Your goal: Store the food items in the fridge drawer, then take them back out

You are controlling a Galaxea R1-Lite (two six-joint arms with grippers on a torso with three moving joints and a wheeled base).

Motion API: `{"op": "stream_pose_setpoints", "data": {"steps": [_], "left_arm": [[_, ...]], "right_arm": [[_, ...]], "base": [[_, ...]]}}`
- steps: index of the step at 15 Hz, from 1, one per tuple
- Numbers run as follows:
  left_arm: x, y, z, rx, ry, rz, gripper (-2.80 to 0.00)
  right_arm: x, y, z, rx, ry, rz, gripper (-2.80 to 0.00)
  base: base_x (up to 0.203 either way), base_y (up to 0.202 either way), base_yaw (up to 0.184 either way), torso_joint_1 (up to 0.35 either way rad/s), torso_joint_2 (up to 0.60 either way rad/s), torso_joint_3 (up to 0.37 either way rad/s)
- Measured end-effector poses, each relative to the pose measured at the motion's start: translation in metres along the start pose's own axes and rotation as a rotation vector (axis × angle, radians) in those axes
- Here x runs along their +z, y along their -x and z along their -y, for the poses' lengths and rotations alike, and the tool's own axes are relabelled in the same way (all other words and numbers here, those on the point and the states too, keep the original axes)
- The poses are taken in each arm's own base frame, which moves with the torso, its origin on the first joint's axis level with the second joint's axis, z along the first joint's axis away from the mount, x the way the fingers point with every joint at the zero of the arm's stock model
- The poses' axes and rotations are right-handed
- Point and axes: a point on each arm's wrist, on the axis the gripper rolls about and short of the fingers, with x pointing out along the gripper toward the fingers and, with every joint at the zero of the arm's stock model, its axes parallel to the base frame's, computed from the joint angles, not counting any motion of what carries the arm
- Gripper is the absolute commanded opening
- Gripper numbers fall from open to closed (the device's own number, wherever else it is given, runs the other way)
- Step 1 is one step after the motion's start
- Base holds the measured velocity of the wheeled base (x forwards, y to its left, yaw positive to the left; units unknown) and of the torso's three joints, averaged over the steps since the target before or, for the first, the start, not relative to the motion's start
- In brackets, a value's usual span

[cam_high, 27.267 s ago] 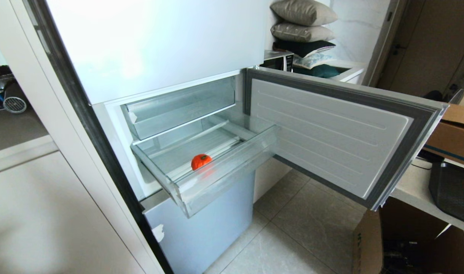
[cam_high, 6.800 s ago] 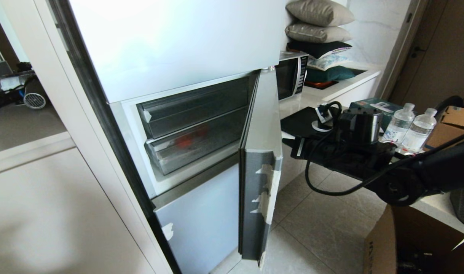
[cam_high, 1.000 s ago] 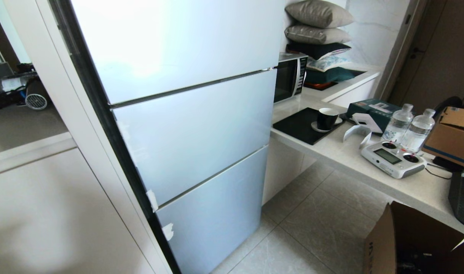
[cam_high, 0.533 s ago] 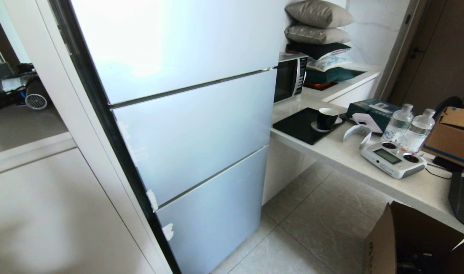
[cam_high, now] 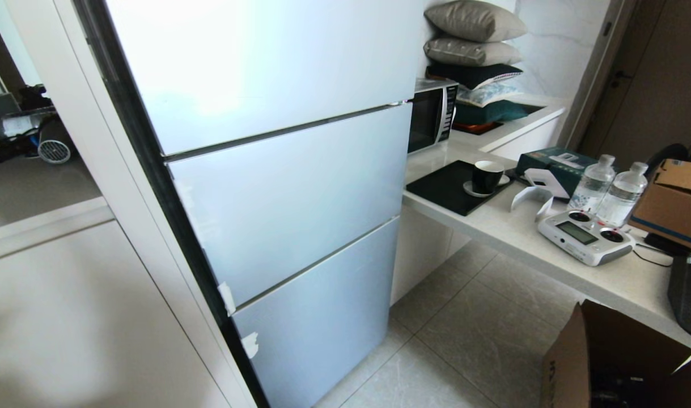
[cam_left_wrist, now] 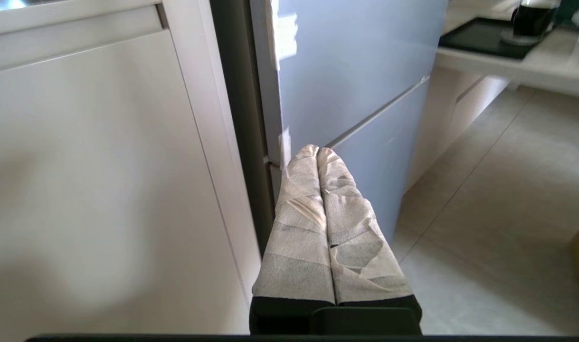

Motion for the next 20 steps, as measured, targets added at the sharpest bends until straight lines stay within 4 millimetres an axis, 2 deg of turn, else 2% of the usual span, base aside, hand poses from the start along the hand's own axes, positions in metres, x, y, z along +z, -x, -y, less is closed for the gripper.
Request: {"op": "stream_pose_setpoints", "data": {"steps": [2,4,9,12,20], "left_arm": [[0.021,-0.012,-0.001,-0.006,0.066,-0.052,-2.8],[0.037,-0.033,-0.002,-0.018,0.175,-0.14,-2.8],[0.064,-0.118,-0.004,-0.032,0.641,-0.349,-2.8],[0.063,-0.155,-0.004,-0.038,0.802,-0.372,-2.8],[0.049,-0.203,-0.006,0.025,0.897,-0.421,-2.8]], "right_arm": [[0.0,0.0,0.0,-0.001,0.0,0.0,-2.8],[0.0,0.0,0.0,0.0,0.0,-0.001,-2.8],[0.0,0.0,0.0,0.0,0.0,-0.001,-2.8],[0.0,0.0,0.0,0.0,0.0,-0.001,-2.8],[0.0,0.0,0.0,0.0,0.0,0.0,-2.8]], "base": [[0.0,0.0,0.0,0.0,0.0,0.0],[0.0,0.0,0.0,0.0,0.0,0.0],[0.0,0.0,0.0,0.0,0.0,0.0],[0.0,0.0,0.0,0.0,0.0,0.0],[0.0,0.0,0.0,0.0,0.0,0.0]]}}
